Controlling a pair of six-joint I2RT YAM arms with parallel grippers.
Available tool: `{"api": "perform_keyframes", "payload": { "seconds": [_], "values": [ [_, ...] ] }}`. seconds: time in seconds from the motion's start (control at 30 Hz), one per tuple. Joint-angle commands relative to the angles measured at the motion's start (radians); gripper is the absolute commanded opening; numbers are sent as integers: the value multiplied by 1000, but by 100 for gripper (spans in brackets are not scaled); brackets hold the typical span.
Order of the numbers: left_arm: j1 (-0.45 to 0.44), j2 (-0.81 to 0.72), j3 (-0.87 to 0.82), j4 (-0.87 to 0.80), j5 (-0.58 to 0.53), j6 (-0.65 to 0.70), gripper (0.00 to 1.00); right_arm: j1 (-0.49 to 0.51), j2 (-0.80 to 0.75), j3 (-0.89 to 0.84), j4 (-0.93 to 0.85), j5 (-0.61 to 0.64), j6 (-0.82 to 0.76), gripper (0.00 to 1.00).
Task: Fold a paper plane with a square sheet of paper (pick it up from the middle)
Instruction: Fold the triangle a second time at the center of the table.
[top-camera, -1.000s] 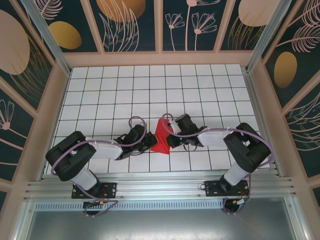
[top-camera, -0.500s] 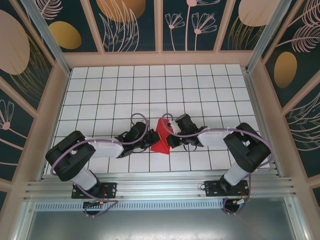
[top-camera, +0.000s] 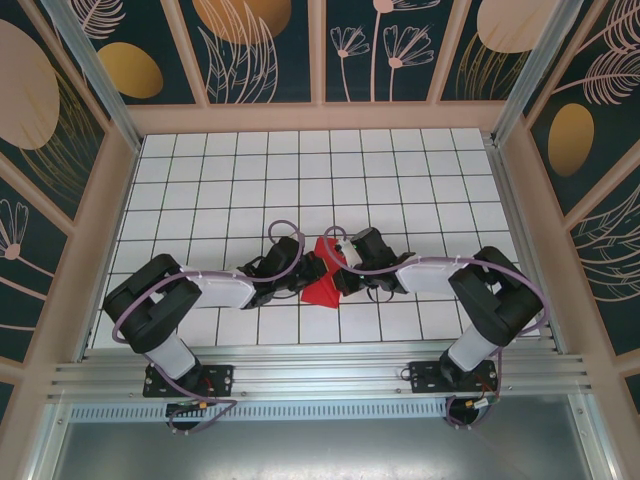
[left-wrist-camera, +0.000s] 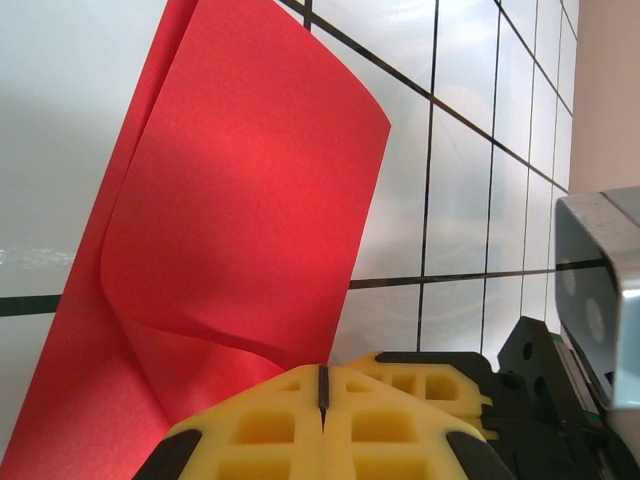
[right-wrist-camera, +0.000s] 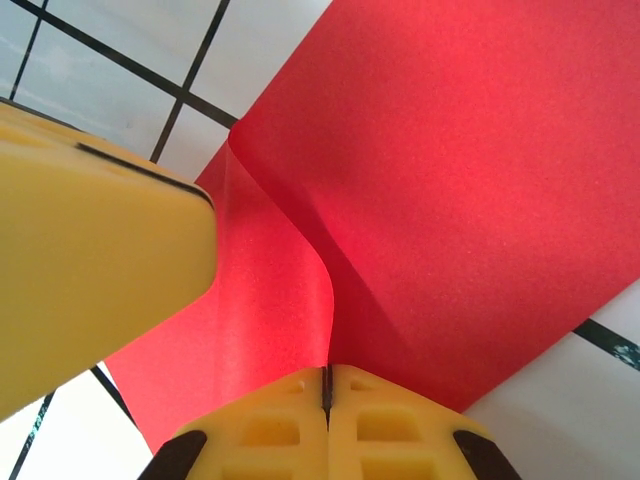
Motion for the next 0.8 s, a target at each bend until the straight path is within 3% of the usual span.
{"api": "perform_keyframes", "payload": {
  "seconds": [0.0, 0.77],
  "values": [
    [0, -18, -16, 7, -16, -15, 0, -8, -33, 21, -22, 6, -22, 5],
    [0, -16, -32, 18, 6, -5, 0, -9, -15, 32, -25, 26, -41, 6]
  ]
}}
